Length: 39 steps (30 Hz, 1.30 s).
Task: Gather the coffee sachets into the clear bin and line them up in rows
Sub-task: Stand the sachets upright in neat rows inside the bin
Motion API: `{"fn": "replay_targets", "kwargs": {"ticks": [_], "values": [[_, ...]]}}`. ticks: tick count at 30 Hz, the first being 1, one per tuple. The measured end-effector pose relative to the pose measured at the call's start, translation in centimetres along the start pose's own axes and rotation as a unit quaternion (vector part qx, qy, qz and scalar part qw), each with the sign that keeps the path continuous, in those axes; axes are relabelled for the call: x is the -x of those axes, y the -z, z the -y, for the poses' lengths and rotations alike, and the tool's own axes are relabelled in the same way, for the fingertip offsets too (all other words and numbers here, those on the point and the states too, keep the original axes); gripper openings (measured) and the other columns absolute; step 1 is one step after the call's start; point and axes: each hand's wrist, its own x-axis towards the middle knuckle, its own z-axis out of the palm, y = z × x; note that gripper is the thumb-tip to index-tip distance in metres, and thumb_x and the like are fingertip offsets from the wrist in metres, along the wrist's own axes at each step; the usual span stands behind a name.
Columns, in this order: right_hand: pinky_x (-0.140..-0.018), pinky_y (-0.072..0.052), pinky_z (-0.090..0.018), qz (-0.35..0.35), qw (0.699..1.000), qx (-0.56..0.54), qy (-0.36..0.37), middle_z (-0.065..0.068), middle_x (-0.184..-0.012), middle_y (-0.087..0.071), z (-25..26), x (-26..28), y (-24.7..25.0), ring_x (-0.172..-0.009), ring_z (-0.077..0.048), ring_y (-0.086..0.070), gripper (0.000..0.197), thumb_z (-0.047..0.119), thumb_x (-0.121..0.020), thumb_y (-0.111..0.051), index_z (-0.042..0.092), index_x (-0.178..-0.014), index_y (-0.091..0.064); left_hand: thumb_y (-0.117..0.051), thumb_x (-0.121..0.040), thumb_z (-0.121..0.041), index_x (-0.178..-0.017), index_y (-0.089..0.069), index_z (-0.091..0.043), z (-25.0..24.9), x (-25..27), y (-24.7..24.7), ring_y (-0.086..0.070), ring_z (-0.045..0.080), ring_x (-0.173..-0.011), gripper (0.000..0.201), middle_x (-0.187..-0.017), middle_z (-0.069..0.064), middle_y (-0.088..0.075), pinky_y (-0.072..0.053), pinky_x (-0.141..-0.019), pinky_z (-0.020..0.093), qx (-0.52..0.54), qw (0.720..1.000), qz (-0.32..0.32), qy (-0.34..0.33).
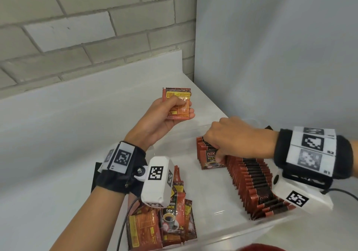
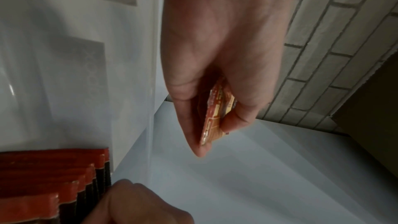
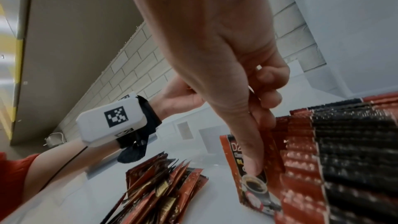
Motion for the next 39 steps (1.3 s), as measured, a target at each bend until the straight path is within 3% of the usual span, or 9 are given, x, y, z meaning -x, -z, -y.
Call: {"fn": "replay_targets", "kwargs": {"ticks": [4,7,11,14,20,25,29,34,39], "values": [[-0.048,-0.015,-0.024,0.009,1.0,0.0,0.006,0.01,-0.067,-0.025,0.0,0.2,0.0,-0.057,-0.005,-0.025,0.055,0.043,-0.082,-0.071,0.023,-0.064,-0.023,-0.049,-0.093,0.0,-0.109,-0.057,0.0,0.1,0.1,0.0,-0.069,0.019,-0.076,0.018,-0.079,0.006,-0.07,-0.058,-0.076,0.031,-0.005,1.0,0.001,-0.003],[-0.049,-0.019,-0.023,0.015,1.0,-0.021,0.005,0.01,-0.069,-0.027,-0.1,0.1,0.1,-0.065,-0.014,-0.037,0.047,0.044,-0.081,-0.071,0.019,-0.071,-0.033,-0.049,-0.093,0.0,-0.109,-0.056,0.0,0.1,0.1,0.1,-0.069,0.02,-0.077,0.018,-0.078,0.006,-0.07,-0.058,-0.078,0.032,-0.004,1.0,0.004,0.0],[-0.057,-0.041,-0.025,0.01,0.986,-0.168,-0.014,0.009,-0.072,-0.055,-1.4,0.1,0.7,-0.069,-0.013,-0.054,0.032,0.046,-0.075,-0.076,0.023,-0.069,-0.055,-0.05,-0.092,0.001,-0.107,-0.057,0.0,0.1,0.1,0.0,-0.069,0.019,-0.077,0.016,-0.079,0.008,-0.069,-0.058,-0.077,0.032,0.003,1.0,0.006,-0.004],[-0.068,-0.049,-0.023,-0.042,0.93,-0.362,-0.04,0.006,-0.082,-0.068,-2.7,-0.1,1.7,-0.075,-0.011,-0.064,0.031,0.051,-0.073,-0.076,0.023,-0.082,-0.066,-0.05,-0.092,0.002,-0.102,-0.061,-0.002,0.1,0.1,-0.1,-0.067,0.017,-0.078,0.015,-0.08,0.008,-0.066,-0.058,-0.078,0.033,0.011,1.0,0.009,-0.012],[-0.054,-0.046,-0.016,-0.135,0.758,-0.636,-0.059,0.001,-0.08,-0.069,-2.3,-1.2,2.7,-0.06,-0.001,-0.059,0.021,0.028,-0.079,-0.076,0.017,-0.094,-0.065,-0.048,-0.095,-0.007,-0.107,-0.063,-0.007,0.0,0.6,-0.3,-0.063,0.017,-0.094,0.019,-0.1,0.008,-0.068,-0.051,-0.087,0.029,-0.035,0.998,0.058,-0.007],[-0.063,-0.056,-0.02,-0.147,0.689,-0.707,-0.056,-0.012,-0.088,-0.07,-2.0,-1.1,2.5,-0.068,-0.013,-0.067,0.017,0.01,-0.085,-0.071,0.005,-0.099,-0.064,-0.056,-0.091,-0.019,-0.115,-0.063,-0.008,0.0,0.7,-0.2,-0.06,0.023,-0.109,0.027,-0.114,0.012,-0.066,-0.044,-0.105,0.039,-0.069,0.995,0.072,-0.005],[-0.063,-0.058,-0.02,-0.118,0.657,-0.742,-0.064,-0.013,-0.083,-0.073,-2.5,-0.5,2.9,-0.066,-0.014,-0.069,0.012,0.013,-0.084,-0.07,0.008,-0.092,-0.062,-0.06,-0.085,-0.025,-0.121,-0.061,-0.008,0.0,0.6,-0.2,-0.06,0.023,-0.108,0.039,-0.115,0.012,-0.065,-0.044,-0.102,0.038,-0.049,0.996,0.08,-0.003],[-0.051,-0.05,-0.015,-0.141,0.659,-0.734,-0.083,0.0,-0.072,-0.071,-3.1,1.1,3.3,-0.055,-0.008,-0.06,0.02,0.026,-0.082,-0.07,0.011,-0.094,-0.068,-0.062,-0.081,-0.017,-0.093,-0.068,-0.023,0.0,0.5,0.0,-0.059,0.013,-0.094,0.015,-0.093,-0.003,-0.067,-0.048,-0.088,0.032,-0.065,0.993,0.091,-0.028],[-0.068,-0.057,-0.02,-0.164,0.564,-0.805,-0.084,-0.008,-0.103,-0.065,-3.2,2.0,3.5,-0.077,-0.019,-0.073,0.037,0.033,-0.082,-0.064,0.004,-0.104,-0.064,-0.06,-0.077,-0.004,-0.065,-0.069,-0.024,0.2,0.4,0.3,-0.059,0.011,-0.091,0.024,-0.089,-0.003,-0.062,-0.051,-0.078,0.023,-0.037,0.992,0.111,-0.054]]}}
